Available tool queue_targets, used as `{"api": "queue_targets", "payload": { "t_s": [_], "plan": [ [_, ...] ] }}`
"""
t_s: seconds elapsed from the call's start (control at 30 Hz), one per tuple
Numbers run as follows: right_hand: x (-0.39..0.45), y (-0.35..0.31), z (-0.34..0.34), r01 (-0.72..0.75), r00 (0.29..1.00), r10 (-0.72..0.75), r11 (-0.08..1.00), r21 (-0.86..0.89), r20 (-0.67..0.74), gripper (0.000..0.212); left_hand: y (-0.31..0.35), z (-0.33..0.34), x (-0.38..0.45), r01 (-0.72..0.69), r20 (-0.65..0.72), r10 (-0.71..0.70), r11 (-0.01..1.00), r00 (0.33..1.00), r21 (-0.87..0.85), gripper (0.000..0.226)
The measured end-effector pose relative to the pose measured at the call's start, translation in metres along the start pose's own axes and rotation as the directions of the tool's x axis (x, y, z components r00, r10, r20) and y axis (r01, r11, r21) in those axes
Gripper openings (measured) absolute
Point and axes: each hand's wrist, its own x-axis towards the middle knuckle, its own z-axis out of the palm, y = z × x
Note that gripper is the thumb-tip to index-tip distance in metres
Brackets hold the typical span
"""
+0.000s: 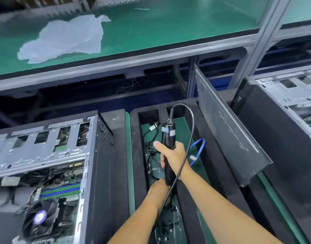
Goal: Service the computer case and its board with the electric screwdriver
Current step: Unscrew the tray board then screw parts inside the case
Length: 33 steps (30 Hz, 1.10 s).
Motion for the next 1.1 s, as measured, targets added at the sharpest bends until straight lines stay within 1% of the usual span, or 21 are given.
{"api": "queue_targets", "payload": {
  "t_s": [0.03, 0.07, 0.13, 0.2, 0.27, 0.33, 0.43, 0.53, 0.57, 0.63, 0.67, 0.7, 0.77, 0.83, 0.9, 1.0, 1.1],
  "plan": [
    [0.000, -0.004, 0.001, 0.007, 1.000, -0.007, 1.000, 0.009, 0.001, 0.044, 0.006, -0.010, -0.004, 0.012, 0.028, -0.011, 1.000, 1.000, -0.028, 0.037],
    [0.000, -0.010, 0.001, 0.017, 1.000, -0.017, 1.000, 0.016, -0.001, 0.044, 0.010, -0.019, -0.008, 0.033, 0.060, -0.026, 0.993, 0.998, -0.112, 0.035],
    [0.001, -0.027, 0.003, 0.043, 0.999, -0.043, 0.998, 0.040, -0.001, 0.041, 0.017, -0.045, -0.020, 0.036, 0.059, -0.022, 0.970, 0.998, -0.239, 0.030],
    [0.002, -0.051, 0.008, 0.069, 0.998, -0.069, 0.992, 0.104, -0.002, 0.038, 0.021, -0.078, -0.037, 0.027, -0.024, -0.036, 0.948, 0.999, -0.318, 0.027],
    [0.002, -0.078, 0.018, 0.122, 0.992, -0.124, 0.982, 0.146, 0.007, 0.038, 0.023, -0.111, -0.053, -0.013, -0.106, -0.023, 0.946, 0.994, -0.323, 0.026],
    [0.002, -0.105, 0.033, 0.187, 0.980, -0.196, 0.968, 0.165, 0.040, 0.040, 0.025, -0.144, -0.076, -0.049, -0.216, -0.019, 0.951, 0.976, -0.304, 0.020],
    [0.000, -0.141, 0.062, 0.254, 0.959, -0.273, 0.945, 0.205, 0.073, 0.043, 0.015, -0.180, -0.104, -0.157, -0.403, -0.014, 0.908, 0.915, -0.389, 0.011],
    [-0.006, -0.169, 0.094, 0.301, 0.942, -0.329, 0.919, 0.254, 0.073, 0.039, -0.007, -0.207, -0.123, -0.257, -0.548, -0.062, 0.836, 0.834, -0.485, 0.009],
    [-0.009, -0.177, 0.105, 0.323, 0.934, -0.352, 0.907, 0.270, 0.065, 0.038, -0.015, -0.214, -0.128, -0.281, -0.573, -0.098, 0.797, 0.814, -0.535, 0.013],
    [-0.014, -0.192, 0.127, 0.380, 0.910, -0.411, 0.877, 0.296, 0.052, 0.029, -0.030, -0.229, -0.140, -0.353, -0.599, -0.161, 0.678, 0.785, -0.645, 0.018],
    [-0.018, -0.198, 0.139, 0.402, 0.900, -0.435, 0.862, 0.308, 0.041, 0.028, -0.039, -0.234, -0.148, -0.395, -0.609, -0.181, 0.614, 0.772, -0.683, 0.019],
    [-0.021, -0.204, 0.151, 0.421, 0.892, -0.451, 0.850, 0.318, 0.026, 0.031, -0.051, -0.238, -0.154, -0.440, -0.616, -0.191, 0.544, 0.764, -0.714, 0.020],
    [-0.025, -0.214, 0.173, 0.448, 0.881, -0.473, 0.831, 0.328, -0.005, 0.041, -0.076, -0.242, -0.163, -0.510, -0.608, -0.180, 0.393, 0.774, -0.765, 0.018],
    [-0.027, -0.219, 0.194, 0.479, 0.866, -0.498, 0.811, 0.336, -0.033, 0.042, -0.100, -0.245, -0.170, -0.532, -0.576, -0.153, 0.252, 0.803, -0.808, 0.010],
    [-0.029, -0.218, 0.218, 0.502, 0.859, -0.505, 0.804, 0.320, -0.079, 0.039, -0.124, -0.248, -0.173, -0.517, -0.539, -0.123, 0.172, 0.833, -0.838, 0.014],
    [-0.032, -0.212, 0.248, 0.521, 0.853, -0.504, 0.797, 0.305, -0.138, 0.034, -0.149, -0.249, -0.180, -0.511, -0.516, -0.075, 0.069, 0.854, -0.857, 0.016],
    [-0.032, -0.208, 0.268, 0.530, 0.848, -0.503, 0.796, 0.291, -0.169, 0.033, -0.168, -0.252, -0.186, -0.517, -0.517, -0.036, 0.021, 0.855, -0.856, 0.020]
  ]
}}
